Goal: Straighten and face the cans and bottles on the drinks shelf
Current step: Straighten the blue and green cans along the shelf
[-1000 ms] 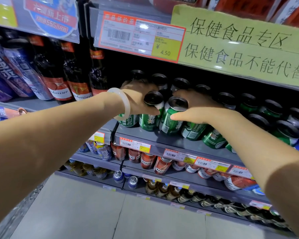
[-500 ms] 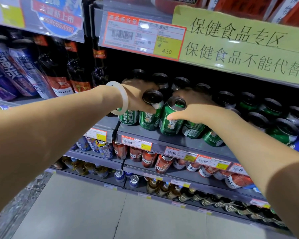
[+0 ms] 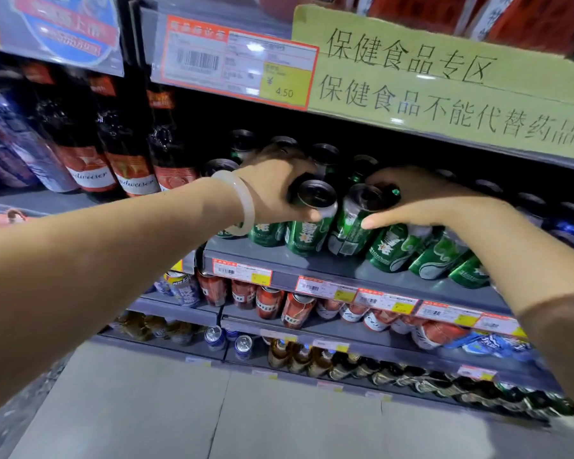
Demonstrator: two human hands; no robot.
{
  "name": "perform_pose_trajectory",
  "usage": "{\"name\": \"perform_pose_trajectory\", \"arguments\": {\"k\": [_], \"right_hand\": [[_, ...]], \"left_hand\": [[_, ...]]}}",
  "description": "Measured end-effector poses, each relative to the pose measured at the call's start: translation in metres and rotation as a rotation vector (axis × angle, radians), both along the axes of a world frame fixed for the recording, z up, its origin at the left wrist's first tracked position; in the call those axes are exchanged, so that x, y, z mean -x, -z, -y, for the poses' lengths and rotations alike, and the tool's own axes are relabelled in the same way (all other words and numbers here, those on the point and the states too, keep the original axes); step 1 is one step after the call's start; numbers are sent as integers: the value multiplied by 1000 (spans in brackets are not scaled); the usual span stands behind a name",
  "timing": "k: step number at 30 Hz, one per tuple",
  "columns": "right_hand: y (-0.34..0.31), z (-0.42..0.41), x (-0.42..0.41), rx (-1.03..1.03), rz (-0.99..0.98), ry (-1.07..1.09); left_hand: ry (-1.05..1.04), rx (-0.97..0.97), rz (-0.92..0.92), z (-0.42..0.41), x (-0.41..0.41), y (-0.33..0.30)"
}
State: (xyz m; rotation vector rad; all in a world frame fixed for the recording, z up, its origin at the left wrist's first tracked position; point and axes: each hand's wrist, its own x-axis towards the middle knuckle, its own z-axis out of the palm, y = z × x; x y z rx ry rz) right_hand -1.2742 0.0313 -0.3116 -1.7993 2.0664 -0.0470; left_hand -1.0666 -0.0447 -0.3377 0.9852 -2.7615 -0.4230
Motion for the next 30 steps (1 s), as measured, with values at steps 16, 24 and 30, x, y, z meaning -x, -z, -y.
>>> {"name": "perform_pose_trajectory", "arguments": {"k": [16,24,30], "right_hand": [[7,0,-6,-27,30,-39],[10,2,-6,57,-8,2],[11,1,-6,1,93,-28]], "left_hand": [[-58,-28,244,-7,47,10],[-64,1,213,-9,45,13],[-65,-15,219,-11,47,11]]}}
